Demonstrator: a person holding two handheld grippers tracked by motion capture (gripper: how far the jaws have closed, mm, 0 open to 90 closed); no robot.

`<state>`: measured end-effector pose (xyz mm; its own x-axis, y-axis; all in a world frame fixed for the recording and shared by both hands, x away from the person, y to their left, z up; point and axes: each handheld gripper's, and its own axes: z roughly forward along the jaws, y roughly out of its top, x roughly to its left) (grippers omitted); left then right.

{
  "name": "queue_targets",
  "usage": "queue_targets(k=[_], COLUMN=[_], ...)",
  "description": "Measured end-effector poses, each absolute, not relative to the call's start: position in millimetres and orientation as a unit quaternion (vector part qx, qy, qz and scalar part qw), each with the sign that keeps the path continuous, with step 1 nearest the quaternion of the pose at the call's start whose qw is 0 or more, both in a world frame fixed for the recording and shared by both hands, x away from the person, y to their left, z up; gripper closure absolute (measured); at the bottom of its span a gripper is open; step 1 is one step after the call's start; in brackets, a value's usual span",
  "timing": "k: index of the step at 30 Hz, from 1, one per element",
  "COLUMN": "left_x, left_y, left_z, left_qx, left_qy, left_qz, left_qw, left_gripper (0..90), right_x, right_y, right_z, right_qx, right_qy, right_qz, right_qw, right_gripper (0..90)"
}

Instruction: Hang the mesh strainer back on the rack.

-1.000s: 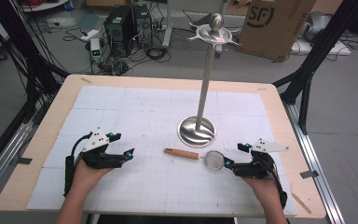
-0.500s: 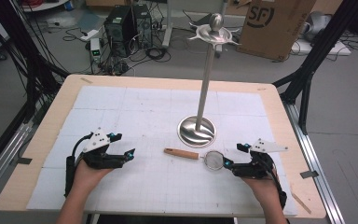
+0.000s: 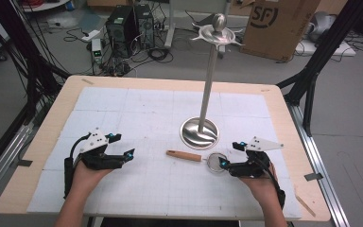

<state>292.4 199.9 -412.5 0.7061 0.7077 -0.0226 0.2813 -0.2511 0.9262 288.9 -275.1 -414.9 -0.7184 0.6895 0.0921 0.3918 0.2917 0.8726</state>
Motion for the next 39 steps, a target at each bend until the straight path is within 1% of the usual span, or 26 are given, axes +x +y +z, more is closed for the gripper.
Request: queue_targets(k=[6,13,14,15,24,28,31,32,34,35,36,37,39], left_x=[291.5,290.6,290.6,290.5,290.9,291.1,291.3,291.3,291.5,291.3,291.2,291.1,290.9], left_y=[198.9,199.1,198.9,198.5,199.7,199.5,198.9,198.9,198.5,198.9,198.8,198.8,198.5], left_z=[-412.5,-411.7,-411.7,-411.9,-411.8,-412.1,-412.6,-412.9,-413.1,-412.6,-412.2,-411.9,-411.9], left_qx=[0.765,0.763,0.763,0.763,0.762,0.764,0.764,0.765,0.764,0.764,0.761,0.760,0.759], left_qy=[0.323,0.323,0.323,0.323,0.324,0.324,0.325,0.324,0.324,0.322,0.322,0.322,0.322], left_qz=[0.204,0.205,0.205,0.203,0.202,0.202,0.201,0.201,0.191,0.187,0.186,0.183,0.181], left_qw=[0.519,0.521,0.521,0.522,0.523,0.520,0.520,0.519,0.525,0.527,0.531,0.535,0.537], left_gripper=[24.0,24.0,23.9,24.0,24.0,24.0,24.0,24.0,24.0,24.0,23.9,24.0,24.0], right_x=[305.3,313.6,315.1,315.8,323.4,327.6,329.2,330.3,330.6,330.6,330.1,329.2,329.2], right_y=[-253.3,-231.8,-225.8,-222.7,-202.8,-191.5,-188.3,-186.3,-185.2,-185.2,-184.4,-182.8,-182.6], right_z=[-412.5,-413.3,-413.8,-414.4,-414.6,-418.1,-419.8,-421.4,-422.9,-422.9,-423.6,-425.4,-425.6], right_qx=[0.320,0.296,0.289,0.285,0.269,0.254,0.247,0.245,0.241,0.241,0.241,0.241,0.238], right_qy=[0.816,0.842,0.846,0.848,0.874,0.890,0.896,0.900,0.906,0.906,0.908,0.912,0.915], right_qz=[0.461,0.433,0.430,0.429,0.391,0.369,0.358,0.351,0.337,0.337,0.331,0.323,0.314], right_qw=[0.137,0.129,0.123,0.121,0.104,0.089,0.087,0.083,0.084,0.084,0.083,0.082,0.084], right_gripper=[15.6,16.2,19.8,20.8,24.4,29.5,32.0,37.0,42.5,42.5,44.4,48.6,49.8])
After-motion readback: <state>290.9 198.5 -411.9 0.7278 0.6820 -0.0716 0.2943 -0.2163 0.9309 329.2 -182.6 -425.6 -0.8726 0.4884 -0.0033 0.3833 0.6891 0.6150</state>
